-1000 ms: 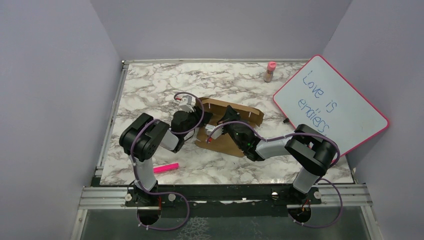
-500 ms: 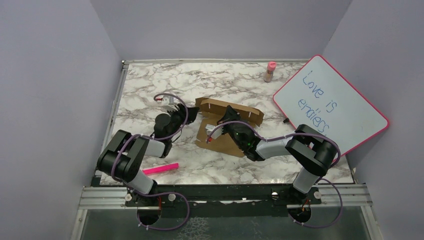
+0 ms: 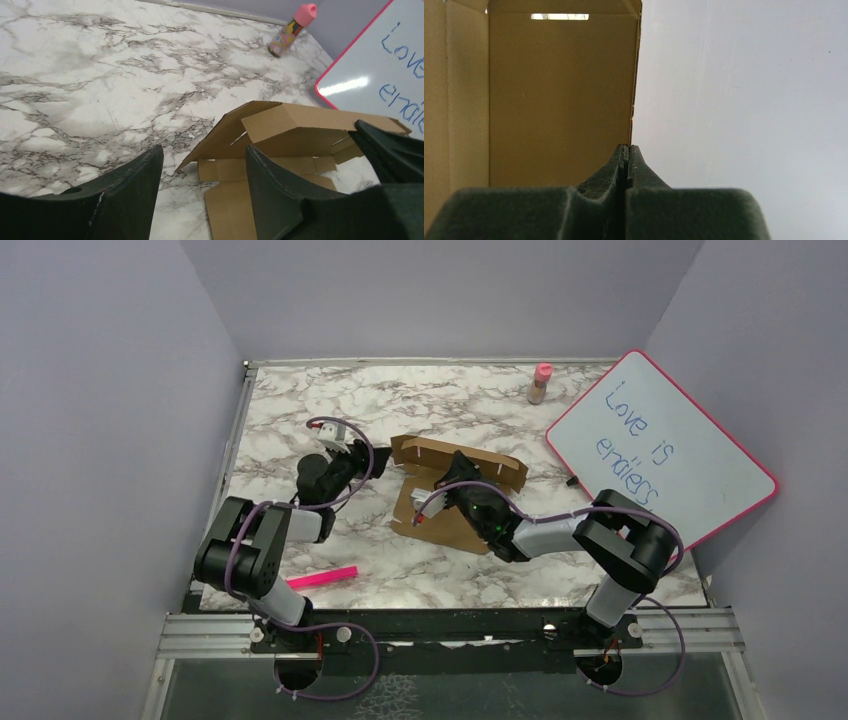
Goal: Fold the paper box
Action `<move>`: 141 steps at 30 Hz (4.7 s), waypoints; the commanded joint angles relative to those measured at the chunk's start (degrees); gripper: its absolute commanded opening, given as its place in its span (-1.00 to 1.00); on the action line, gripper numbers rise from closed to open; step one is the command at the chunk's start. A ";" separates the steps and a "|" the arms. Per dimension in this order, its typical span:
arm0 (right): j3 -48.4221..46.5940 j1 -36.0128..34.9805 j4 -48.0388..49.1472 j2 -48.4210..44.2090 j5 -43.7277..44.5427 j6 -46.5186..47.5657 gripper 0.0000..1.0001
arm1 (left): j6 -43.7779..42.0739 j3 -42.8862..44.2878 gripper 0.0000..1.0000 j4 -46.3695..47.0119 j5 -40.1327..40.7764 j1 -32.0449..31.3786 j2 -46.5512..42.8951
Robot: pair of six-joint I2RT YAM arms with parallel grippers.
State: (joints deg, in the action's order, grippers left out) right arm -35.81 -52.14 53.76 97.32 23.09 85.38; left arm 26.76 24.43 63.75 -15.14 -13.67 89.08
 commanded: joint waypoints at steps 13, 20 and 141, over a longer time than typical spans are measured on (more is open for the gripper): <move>-0.37 -0.33 -2.67 -1.64 -1.64 -1.45 -0.96 | -17.00 12.21 0.12 2.08 -26.50 5.14 13.26; -0.35 -0.31 -2.73 -1.28 -1.58 -1.58 -0.96 | -17.86 14.07 -0.46 2.23 -29.55 5.14 15.62; -27.07 14.08 -55.73 -4.16 -29.73 -79.67 -0.07 | -6.94 -0.31 -1.00 4.86 -3.94 -11.84 9.20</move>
State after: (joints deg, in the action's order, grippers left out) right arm -63.53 -38.17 -0.16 91.98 -6.74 3.49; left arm 20.51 23.83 74.02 -17.12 -25.15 99.11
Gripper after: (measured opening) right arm 0.469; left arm 0.005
